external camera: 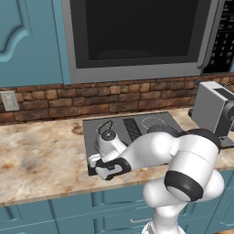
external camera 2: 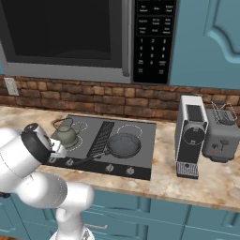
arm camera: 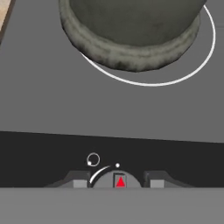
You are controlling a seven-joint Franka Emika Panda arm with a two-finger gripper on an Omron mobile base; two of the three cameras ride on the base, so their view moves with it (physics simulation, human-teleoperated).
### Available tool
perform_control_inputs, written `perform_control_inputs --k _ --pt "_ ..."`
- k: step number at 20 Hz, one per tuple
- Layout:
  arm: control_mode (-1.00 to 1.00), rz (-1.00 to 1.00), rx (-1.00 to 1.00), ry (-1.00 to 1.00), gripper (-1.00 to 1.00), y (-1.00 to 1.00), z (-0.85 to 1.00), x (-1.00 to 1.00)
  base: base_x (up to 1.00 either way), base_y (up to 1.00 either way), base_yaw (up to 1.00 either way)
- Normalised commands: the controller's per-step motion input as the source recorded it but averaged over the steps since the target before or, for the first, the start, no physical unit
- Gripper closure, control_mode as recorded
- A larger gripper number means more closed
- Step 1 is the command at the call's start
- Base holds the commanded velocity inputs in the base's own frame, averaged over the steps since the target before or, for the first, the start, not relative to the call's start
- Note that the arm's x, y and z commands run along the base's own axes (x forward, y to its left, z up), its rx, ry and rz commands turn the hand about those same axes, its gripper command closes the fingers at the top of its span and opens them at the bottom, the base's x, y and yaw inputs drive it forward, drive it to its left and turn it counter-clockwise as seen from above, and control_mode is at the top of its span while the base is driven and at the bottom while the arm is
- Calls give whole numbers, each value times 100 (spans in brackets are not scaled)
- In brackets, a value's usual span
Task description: Pick the kettle from the counter and place it on a stove burner. Then turn the burner on.
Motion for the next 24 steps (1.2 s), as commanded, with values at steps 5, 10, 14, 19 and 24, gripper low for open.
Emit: perform_control_inputs --k 5,10,14,19,24 --pt "-100 3 0 -3 100 0 0 -17 0 0 0" --pt "-100 21 0 0 100 0 0 -33 0 0 0" --pt "-100 27 0 0 100 0 -4 -38 0 0 0" --pt "-100 30 -3 0 100 0 -11 -40 0 0 0" --pt "-100 31 -6 0 100 0 -21 -40 0 0 0"
